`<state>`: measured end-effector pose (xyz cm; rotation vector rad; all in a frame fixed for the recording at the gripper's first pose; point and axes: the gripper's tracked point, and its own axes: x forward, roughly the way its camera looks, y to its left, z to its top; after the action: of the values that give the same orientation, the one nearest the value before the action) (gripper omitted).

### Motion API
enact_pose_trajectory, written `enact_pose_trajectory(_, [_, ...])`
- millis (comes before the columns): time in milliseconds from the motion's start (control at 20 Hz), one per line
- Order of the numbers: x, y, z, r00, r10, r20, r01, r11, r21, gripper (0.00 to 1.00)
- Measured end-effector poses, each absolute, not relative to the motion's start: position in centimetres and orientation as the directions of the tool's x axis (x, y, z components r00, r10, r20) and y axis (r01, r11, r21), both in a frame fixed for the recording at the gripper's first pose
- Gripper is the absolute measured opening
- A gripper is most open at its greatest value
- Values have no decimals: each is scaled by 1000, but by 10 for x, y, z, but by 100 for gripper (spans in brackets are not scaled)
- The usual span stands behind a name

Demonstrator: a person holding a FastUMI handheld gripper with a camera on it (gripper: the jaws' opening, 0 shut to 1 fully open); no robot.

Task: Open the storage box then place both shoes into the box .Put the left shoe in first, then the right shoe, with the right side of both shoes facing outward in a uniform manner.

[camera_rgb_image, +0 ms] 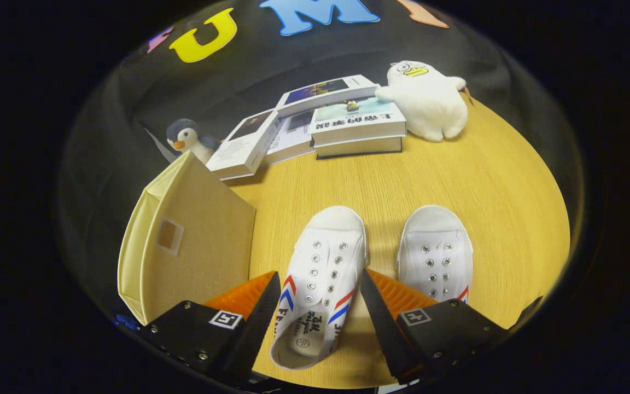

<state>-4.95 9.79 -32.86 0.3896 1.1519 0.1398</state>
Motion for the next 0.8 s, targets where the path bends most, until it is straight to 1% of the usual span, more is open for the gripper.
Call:
enact_pose_trajectory(200, [-59, 97, -348, 347, 321, -881, 195, 894, 403, 87])
enact_pose_trajectory(250, [-63, 94, -354, 335, 312, -889, 226, 890, 397, 77])
enact_pose_trajectory(300, [-67, 91, -359, 320, 310, -896, 252, 883, 395, 57])
enact_pose_trajectory(350, [-67, 93, -362, 312, 324, -893, 279, 867, 413, 54])
enact_pose_trajectory(500, [-72, 101, -367, 305, 366, -879, 330, 825, 458, 54])
enact_pose_trajectory(550, [-67, 97, -364, 310, 364, -878, 347, 817, 461, 41])
enact_pose_trajectory(600, [-72, 81, -352, 311, 317, -896, 363, 832, 420, 28])
enact_pose_trajectory(650, [-68, 91, -363, 310, 319, -896, 368, 829, 422, 16])
enact_pose_trajectory(700, [-70, 91, -357, 312, 322, -894, 371, 825, 427, 4])
enact_pose_trajectory(800, [-69, 93, -350, 307, 337, -890, 369, 820, 438, 4])
